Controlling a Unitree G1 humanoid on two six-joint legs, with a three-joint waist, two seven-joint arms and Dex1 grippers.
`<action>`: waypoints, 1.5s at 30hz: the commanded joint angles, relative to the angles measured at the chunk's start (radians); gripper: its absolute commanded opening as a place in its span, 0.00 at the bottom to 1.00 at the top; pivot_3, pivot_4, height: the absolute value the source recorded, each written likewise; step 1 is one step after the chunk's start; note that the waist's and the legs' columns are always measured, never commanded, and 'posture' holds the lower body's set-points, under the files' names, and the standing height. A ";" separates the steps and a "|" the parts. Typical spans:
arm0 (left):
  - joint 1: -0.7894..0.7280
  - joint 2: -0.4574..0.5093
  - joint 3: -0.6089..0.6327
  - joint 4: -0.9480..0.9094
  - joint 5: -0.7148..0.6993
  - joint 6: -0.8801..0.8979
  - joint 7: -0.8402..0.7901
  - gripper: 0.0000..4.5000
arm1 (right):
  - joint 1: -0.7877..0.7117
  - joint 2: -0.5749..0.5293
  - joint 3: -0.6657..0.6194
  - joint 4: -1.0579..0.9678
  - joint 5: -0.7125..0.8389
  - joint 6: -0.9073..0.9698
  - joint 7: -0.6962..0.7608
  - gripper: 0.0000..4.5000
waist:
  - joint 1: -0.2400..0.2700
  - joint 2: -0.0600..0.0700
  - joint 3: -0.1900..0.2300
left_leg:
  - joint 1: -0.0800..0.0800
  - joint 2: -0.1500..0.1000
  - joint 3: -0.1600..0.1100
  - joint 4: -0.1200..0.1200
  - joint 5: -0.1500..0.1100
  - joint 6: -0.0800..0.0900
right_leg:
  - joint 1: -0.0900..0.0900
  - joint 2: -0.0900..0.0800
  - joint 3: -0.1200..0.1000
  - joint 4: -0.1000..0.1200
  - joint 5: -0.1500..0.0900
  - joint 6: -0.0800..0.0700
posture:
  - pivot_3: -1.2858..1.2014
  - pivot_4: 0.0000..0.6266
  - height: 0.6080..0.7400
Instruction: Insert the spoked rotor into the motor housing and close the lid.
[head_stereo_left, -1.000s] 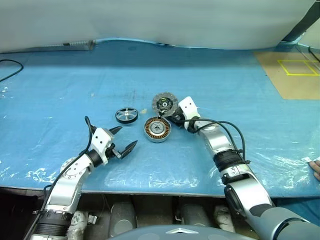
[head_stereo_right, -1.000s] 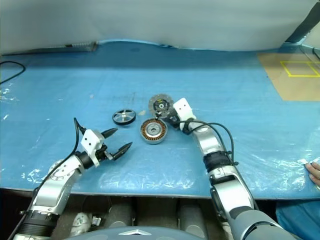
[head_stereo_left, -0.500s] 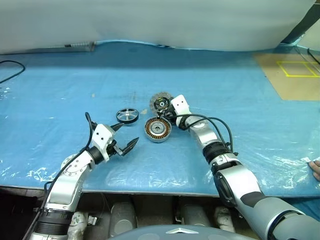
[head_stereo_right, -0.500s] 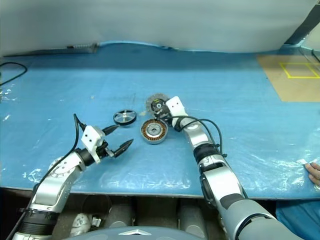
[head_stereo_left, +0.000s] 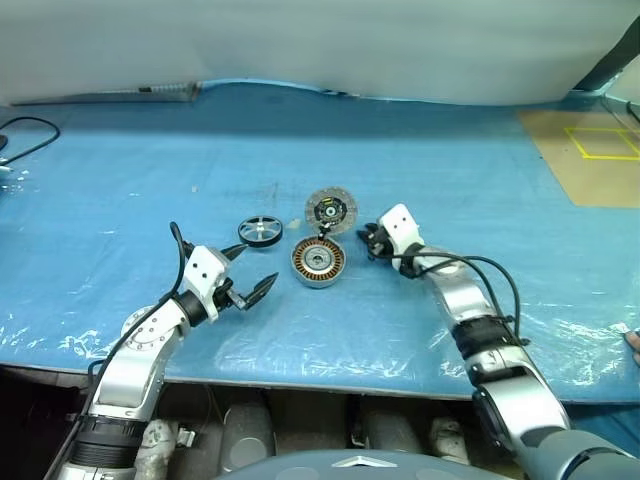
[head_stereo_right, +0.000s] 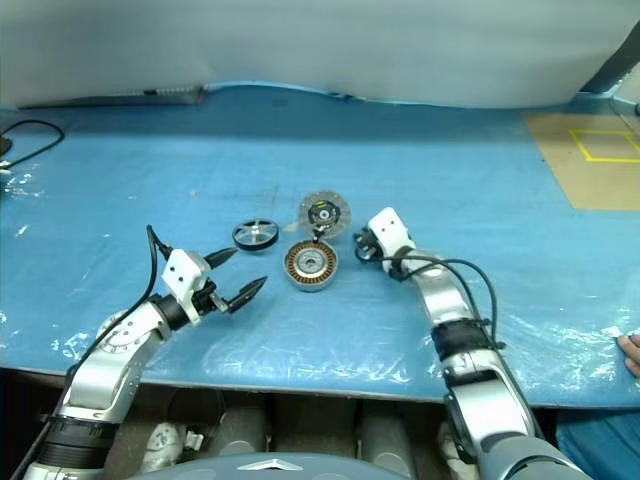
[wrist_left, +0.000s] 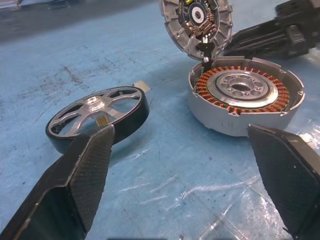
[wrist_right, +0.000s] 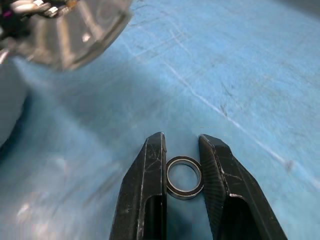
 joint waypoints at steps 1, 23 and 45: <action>-0.010 0.008 0.011 0.012 -0.004 -0.040 -0.014 1.00 | 0.096 -0.053 0.029 -0.119 0.013 0.072 0.087 0.13 | 0.003 0.000 0.000 | 0.000 0.000 0.000 -0.001 0.000 0.000 | 0.000 0.000 0.000 -0.001 0.000 0.000 | 0.52 0.24 1.00; -0.001 -0.012 -0.012 0.111 0.015 -0.170 -0.054 1.00 | 0.094 -0.007 0.166 -0.597 0.144 0.254 0.224 0.13 | 0.002 0.001 0.000 | -0.003 0.000 0.000 -0.009 0.002 -0.003 | -0.003 0.001 -0.001 -0.010 0.000 0.001 | 0.52 0.24 1.00; 0.022 -0.013 -0.016 0.054 0.003 -0.125 -0.057 1.00 | 0.049 0.089 0.173 -0.346 0.123 0.208 0.144 0.29 | -0.013 0.001 0.000 | -0.003 -0.001 0.000 -0.009 0.002 -0.004 | -0.003 0.000 -0.001 -0.010 0.000 0.001 | 0.52 0.24 1.00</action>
